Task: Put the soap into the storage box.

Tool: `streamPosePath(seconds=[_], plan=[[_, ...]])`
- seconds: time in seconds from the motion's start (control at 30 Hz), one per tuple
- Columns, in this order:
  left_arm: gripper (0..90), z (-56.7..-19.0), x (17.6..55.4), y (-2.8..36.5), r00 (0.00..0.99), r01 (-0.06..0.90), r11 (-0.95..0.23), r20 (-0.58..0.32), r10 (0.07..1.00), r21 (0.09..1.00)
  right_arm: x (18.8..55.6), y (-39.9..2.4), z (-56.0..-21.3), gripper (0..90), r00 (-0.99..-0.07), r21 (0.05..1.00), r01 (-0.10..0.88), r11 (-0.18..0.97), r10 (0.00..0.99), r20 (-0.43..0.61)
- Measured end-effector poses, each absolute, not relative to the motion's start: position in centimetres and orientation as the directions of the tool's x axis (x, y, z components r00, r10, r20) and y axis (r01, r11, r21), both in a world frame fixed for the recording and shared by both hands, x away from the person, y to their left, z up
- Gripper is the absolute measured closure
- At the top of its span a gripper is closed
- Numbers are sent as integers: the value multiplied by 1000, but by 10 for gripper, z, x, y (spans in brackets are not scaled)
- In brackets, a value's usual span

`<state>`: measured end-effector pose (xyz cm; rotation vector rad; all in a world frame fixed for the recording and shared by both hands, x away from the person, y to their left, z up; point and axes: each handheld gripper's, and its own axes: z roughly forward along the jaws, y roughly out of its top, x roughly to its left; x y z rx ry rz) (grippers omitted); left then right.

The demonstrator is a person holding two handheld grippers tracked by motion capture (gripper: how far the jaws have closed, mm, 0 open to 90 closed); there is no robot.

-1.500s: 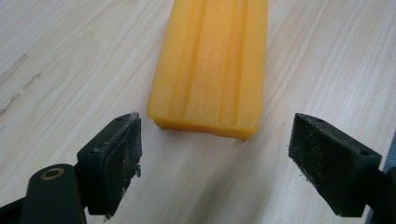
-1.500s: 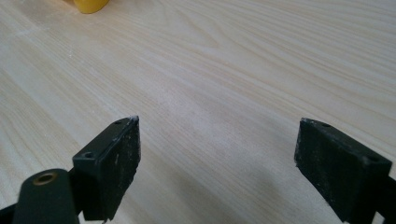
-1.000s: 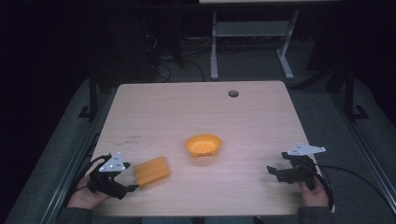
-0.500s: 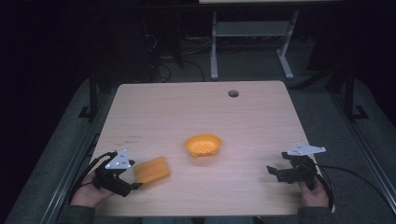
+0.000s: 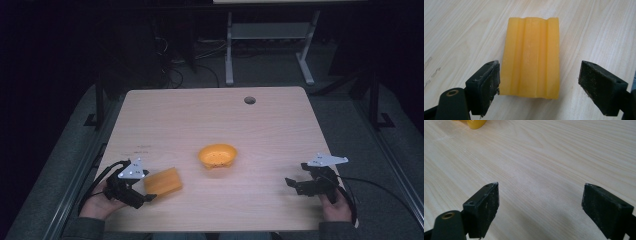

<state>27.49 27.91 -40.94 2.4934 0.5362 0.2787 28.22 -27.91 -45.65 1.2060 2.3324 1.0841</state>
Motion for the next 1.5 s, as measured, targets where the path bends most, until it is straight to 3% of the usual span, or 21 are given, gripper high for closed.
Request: streamPosePath(seconds=[1.5], plan=[[166, -431, 311, 242, 922, 326, -830, 42, 385, 453, 283, -278, -458, 139, -613, 734, 568, 372, 786, 76]])
